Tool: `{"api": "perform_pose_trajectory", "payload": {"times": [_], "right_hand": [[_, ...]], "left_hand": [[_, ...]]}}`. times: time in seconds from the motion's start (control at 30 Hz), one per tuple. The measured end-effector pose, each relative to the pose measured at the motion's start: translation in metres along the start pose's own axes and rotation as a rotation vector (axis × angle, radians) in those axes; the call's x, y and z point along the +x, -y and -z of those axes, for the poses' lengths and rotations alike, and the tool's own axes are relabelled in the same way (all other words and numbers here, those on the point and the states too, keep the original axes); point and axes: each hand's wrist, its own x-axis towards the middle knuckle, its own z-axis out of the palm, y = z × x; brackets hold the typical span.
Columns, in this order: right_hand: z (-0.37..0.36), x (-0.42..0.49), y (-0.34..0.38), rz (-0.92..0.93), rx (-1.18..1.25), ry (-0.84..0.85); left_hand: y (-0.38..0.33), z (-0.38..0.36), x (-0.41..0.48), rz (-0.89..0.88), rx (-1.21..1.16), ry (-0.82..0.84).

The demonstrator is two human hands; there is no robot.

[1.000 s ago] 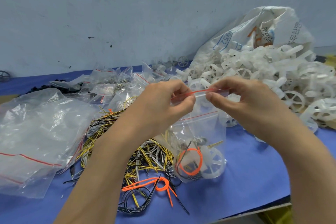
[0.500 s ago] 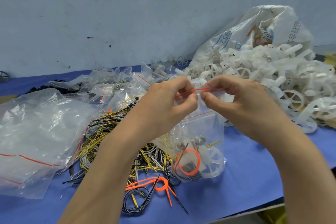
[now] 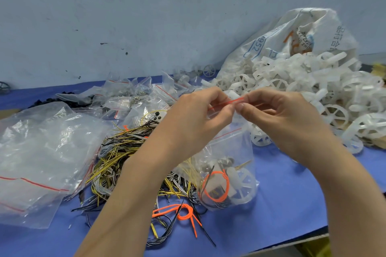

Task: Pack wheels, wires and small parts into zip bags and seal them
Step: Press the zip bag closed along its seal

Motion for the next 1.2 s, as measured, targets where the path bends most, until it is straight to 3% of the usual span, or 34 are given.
{"api": "perform_pose_trajectory", "payload": {"times": [0.37,0.63,0.83,1.2], "right_hand": [[-0.002,0.0,-0.001,0.027,0.092,-0.03],[-0.02,0.0,-0.003,-0.035,0.069,-0.19],[-0.042,0.0,-0.002,-0.126,0.552,-0.125],[-0.061,0.005,-0.006,-0.147,0.532,-0.358]], "left_hand": [[-0.002,0.002,0.001,-0.031,-0.032,-0.014],[-0.004,-0.003,0.004,-0.031,-0.009,-0.066],[0.001,-0.005,0.005,-0.027,0.068,-0.157],[-0.005,-0.012,-0.003,0.03,0.088,-0.135]]}}
